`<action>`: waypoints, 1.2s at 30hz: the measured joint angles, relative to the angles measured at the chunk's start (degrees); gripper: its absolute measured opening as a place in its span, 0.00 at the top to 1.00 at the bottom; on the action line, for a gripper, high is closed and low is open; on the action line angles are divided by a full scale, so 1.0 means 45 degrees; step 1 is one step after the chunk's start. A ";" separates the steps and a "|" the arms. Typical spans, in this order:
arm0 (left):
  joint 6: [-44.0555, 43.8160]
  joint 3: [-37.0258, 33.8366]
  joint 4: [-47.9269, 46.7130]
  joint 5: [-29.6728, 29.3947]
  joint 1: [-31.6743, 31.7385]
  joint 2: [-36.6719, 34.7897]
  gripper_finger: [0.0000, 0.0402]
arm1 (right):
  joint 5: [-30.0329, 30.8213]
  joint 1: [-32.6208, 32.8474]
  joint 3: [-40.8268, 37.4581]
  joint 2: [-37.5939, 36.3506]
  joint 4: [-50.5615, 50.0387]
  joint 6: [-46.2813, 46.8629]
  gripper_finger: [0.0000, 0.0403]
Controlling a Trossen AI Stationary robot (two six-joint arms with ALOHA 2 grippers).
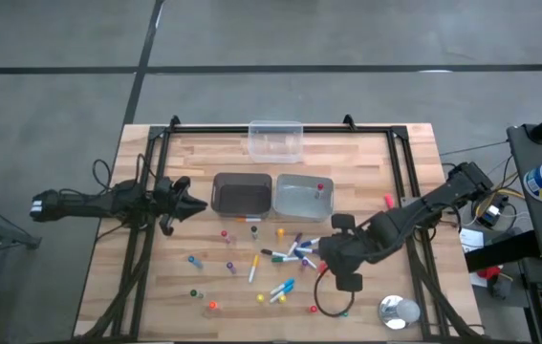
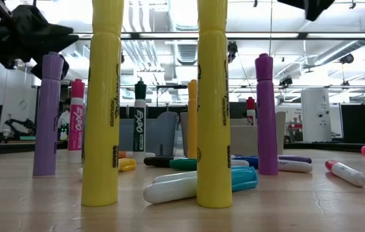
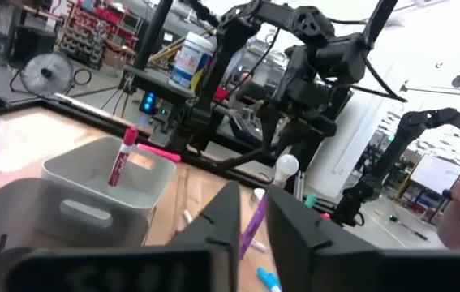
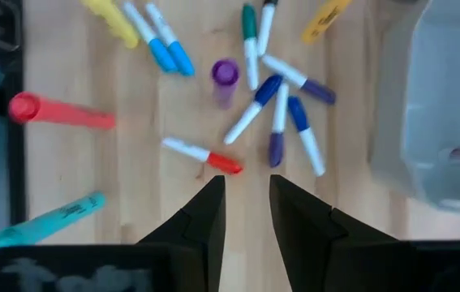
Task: Pick & Place Markers
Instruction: Put the large dark green marker pen into the white bin
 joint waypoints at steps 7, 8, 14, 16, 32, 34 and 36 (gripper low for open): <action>0.0270 0.0000 -0.0058 0.0175 -0.0005 0.0000 0.74 | 0.0673 -0.0264 0.0029 0.0000 0.1305 -0.1679 0.75; 0.0277 -0.0002 -0.0058 0.0175 -0.0005 0.0000 0.74 | 0.0673 -0.0338 0.0030 0.0000 0.1497 -0.1861 0.75; 0.0301 -0.0015 -0.0068 0.0167 -0.0005 0.0000 0.74 | 0.1015 -0.0943 0.0039 0.0000 0.1957 -0.2340 0.74; 0.0301 -0.0015 -0.0077 0.0165 -0.0005 0.0000 0.74 | 0.1018 -0.1124 0.0039 0.0000 0.1966 -0.2578 0.75; 0.0374 -0.0047 -0.0091 0.0136 -0.0005 0.0000 0.74 | 0.1027 -0.2419 0.0368 0.0137 0.3431 -0.4508 0.62; 0.0379 -0.0053 -0.0116 0.0136 -0.0005 0.0003 0.74 | 0.0910 -0.2539 0.0687 0.0346 0.3399 -0.4652 0.62; 0.0383 -0.0053 -0.0108 0.0136 -0.0005 0.0010 0.74 | 0.0878 -0.2607 0.1149 0.0641 0.3334 -0.4935 0.62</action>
